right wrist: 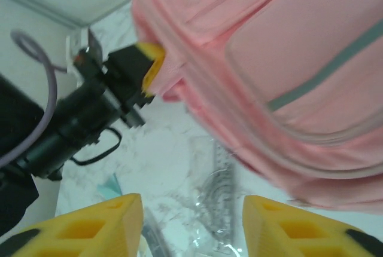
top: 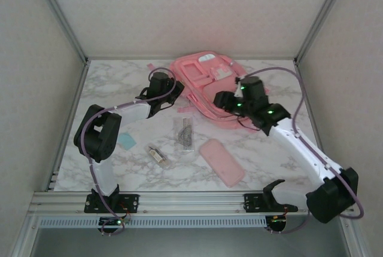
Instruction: Pack the student bag
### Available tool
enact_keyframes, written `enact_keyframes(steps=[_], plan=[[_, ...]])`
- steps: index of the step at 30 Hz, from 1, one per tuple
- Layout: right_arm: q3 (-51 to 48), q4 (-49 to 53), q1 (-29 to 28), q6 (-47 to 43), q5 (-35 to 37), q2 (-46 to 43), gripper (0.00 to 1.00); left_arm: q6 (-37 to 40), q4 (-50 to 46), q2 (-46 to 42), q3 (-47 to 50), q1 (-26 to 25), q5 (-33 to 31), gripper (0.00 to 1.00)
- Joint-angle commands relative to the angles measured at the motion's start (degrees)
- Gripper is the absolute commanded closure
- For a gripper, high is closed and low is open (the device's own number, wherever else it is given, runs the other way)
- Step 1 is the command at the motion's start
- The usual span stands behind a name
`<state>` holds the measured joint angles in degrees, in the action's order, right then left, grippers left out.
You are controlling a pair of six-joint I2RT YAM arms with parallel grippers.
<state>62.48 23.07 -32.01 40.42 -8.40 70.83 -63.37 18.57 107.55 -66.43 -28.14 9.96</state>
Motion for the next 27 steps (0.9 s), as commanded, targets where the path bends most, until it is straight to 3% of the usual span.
enact_keyframes(steps=[1,4,10,18,27], plan=[[-1.07,-8.26,-6.46,3.56,5.51,5.42,0.57,-1.65,2.78,-3.61,-0.88,-1.83,2.28,1.00],[-0.48,-13.44,-12.70,5.47,9.97,11.84,0.62,-1.58,2.74,-3.75,-0.27,-1.82,2.14,1.00],[0.86,-19.67,-18.26,9.46,18.93,22.19,0.69,-1.66,2.69,-3.92,0.77,-1.83,2.50,1.00],[4.50,-23.36,-19.67,13.37,30.36,33.79,0.70,-2.53,3.32,-6.19,3.14,-2.02,2.43,1.00],[13.11,-17.66,-19.66,13.41,44.15,41.01,0.63,-2.96,3.32,-9.10,6.42,-2.53,1.82,1.00]])
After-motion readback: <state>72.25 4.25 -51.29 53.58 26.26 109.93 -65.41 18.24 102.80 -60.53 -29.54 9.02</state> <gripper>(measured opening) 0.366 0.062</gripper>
